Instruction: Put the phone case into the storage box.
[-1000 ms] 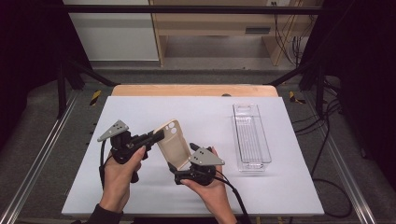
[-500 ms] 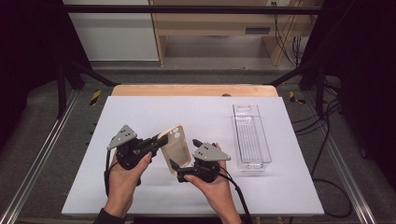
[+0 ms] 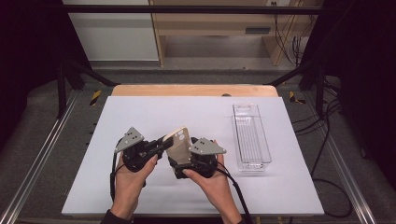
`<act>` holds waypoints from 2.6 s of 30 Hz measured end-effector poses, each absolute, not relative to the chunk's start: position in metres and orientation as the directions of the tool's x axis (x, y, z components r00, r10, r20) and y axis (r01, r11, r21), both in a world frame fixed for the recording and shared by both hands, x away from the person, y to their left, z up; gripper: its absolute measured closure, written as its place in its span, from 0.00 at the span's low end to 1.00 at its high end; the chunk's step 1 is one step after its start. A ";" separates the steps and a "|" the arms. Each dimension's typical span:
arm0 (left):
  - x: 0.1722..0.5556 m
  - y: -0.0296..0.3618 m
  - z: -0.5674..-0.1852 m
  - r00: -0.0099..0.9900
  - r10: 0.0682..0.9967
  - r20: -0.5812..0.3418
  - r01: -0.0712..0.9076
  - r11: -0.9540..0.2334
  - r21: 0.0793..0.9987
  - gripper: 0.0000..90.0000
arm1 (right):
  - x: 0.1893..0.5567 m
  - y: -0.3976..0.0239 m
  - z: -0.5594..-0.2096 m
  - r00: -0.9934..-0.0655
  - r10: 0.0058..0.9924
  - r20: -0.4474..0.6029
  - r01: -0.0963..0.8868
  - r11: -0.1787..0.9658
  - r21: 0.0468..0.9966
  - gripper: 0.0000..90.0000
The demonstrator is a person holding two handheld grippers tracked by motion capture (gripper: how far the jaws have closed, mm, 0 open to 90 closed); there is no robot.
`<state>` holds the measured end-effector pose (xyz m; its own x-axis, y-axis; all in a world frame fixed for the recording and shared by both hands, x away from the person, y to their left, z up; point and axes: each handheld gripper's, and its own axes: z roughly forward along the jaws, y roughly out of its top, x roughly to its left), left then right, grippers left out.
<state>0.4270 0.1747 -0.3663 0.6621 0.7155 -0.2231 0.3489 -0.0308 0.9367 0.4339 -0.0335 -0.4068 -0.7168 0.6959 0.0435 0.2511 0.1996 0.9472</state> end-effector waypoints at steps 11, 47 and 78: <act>0.426 0.167 -0.368 0.668 0.710 -0.224 0.347 -0.031 0.937 0.88 | 0.436 -0.032 -0.406 -0.692 0.720 0.055 0.265 0.182 0.947 0.03; 0.418 0.160 -0.375 0.660 0.716 -0.228 0.352 -0.027 0.936 0.88 | 0.435 -0.024 -0.411 -0.648 0.759 0.066 0.284 0.160 0.945 0.10; 0.419 0.158 -0.374 0.664 0.710 -0.234 0.355 -0.024 0.935 0.88 | 0.435 -0.026 -0.409 -0.641 0.765 0.067 0.304 0.173 0.937 0.12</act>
<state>0.4186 0.1575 -0.3743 0.6645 0.7098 -0.2340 0.3550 -0.0243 0.9345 0.4349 -0.0261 -0.4088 -0.6407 0.7649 0.0666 0.3036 0.1728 0.9370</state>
